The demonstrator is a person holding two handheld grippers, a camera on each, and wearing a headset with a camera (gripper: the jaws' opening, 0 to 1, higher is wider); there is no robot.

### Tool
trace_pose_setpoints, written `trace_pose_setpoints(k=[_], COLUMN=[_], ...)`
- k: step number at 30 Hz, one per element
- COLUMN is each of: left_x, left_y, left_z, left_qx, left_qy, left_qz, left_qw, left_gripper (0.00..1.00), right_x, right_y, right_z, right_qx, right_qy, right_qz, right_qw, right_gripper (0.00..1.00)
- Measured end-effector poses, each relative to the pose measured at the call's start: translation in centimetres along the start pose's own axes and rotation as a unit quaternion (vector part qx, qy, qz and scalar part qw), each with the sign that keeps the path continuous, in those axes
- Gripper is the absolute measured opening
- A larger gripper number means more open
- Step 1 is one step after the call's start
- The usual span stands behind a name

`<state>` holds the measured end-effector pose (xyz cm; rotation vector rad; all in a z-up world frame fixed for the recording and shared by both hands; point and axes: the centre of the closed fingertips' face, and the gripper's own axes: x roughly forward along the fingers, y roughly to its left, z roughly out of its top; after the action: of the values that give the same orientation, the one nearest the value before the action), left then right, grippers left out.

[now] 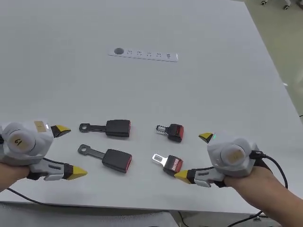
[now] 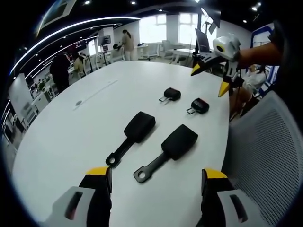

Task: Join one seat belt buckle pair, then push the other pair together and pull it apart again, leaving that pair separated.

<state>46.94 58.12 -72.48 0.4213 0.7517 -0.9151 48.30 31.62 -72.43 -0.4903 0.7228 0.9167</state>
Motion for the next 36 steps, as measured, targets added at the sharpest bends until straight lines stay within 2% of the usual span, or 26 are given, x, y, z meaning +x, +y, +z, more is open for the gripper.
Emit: trace_pose_setpoints(k=[4,6,15,24,31,36], left_x=[0.2,0.2,0.9,1.5,2.0,2.5], left_y=[-0.4,-0.4,-1.0,-1.3,-2.1,-2.0], left_z=[0.5,0.2,0.6,1.1,1.3,1.3], left_qx=[0.011,0.015,0.035,0.051,0.068,0.080], left_qy=[0.004,0.005,0.018,0.029,0.041,0.045], left_qz=[-0.008,-0.014,-0.033,-0.041,-0.054,-0.057], left_qw=[0.9999,0.9998,0.9987,0.9974,0.9954,0.9941], left_gripper=[0.76,0.74,0.69,0.66,0.65,0.64], right_x=[0.0,0.1,0.5,0.8,1.1,1.3], right_y=[0.1,0.2,0.6,1.1,1.6,1.9], right_z=[0.0,0.1,0.1,0.0,-0.1,0.0], right_qx=[-0.004,-0.003,-0.012,-0.019,-0.024,-0.026], right_qy=[0.001,0.002,0.006,0.013,0.015,0.015], right_qz=[0.002,0.004,0.013,0.022,0.031,0.036], right_qw=[1.0000,1.0000,0.9998,0.9995,0.9991,0.9989], right_gripper=[0.78,0.75,0.70,0.65,0.58,0.55])
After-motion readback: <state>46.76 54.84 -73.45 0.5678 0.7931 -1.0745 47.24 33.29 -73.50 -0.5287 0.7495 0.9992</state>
